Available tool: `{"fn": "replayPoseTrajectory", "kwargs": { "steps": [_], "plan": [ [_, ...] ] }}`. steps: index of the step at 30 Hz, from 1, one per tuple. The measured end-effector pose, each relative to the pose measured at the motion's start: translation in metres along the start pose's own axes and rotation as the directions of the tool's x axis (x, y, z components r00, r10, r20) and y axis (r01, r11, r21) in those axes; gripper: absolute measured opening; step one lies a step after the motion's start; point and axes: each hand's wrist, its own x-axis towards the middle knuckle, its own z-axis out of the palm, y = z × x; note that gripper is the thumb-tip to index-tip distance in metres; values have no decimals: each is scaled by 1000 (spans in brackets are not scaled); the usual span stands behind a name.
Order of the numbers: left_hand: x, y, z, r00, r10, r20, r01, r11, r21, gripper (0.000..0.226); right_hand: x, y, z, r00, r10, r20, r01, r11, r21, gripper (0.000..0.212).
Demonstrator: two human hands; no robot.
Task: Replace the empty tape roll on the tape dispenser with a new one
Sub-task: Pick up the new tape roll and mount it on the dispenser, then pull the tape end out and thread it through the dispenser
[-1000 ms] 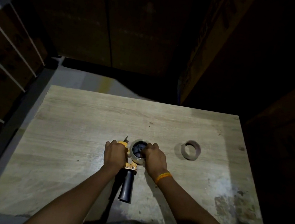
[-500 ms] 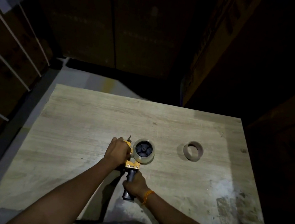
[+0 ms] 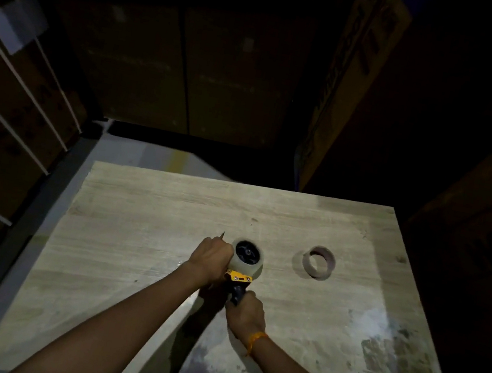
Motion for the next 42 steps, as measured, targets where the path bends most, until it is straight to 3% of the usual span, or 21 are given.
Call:
{"fn": "replayPoseTrajectory", "kwargs": {
  "steps": [6, 11, 17, 25, 31, 42],
  "plan": [
    [-8, 7, -10, 998, 53, -28, -54, 998, -11, 16, 4, 6, -10, 1000, -9, 14, 9, 1000, 6, 20],
    [-11, 8, -29, 992, 126, -29, -125, 992, 20, 19, 5, 6, -24, 999, 10, 45, -12, 999, 38, 32],
    [-1, -10, -56, 983, 180, -25, -181, 982, -60, 44, 8, 7, -33, 996, 54, 71, -59, 995, 74, 32],
    [18, -21, -89, 971, 222, 90, -220, 975, -30, 32, 12, 13, -32, 978, 44, 202, -92, 969, 231, 26],
    [33, -38, -132, 966, 251, 66, -253, 967, 25, 17, -8, 11, -48, 944, 77, 322, -205, 900, 385, 12],
    [45, -36, -153, 977, 168, 130, -168, 986, -8, 10, -18, -7, -59, 948, -64, 313, -106, 862, 496, 14]
  ]
}}
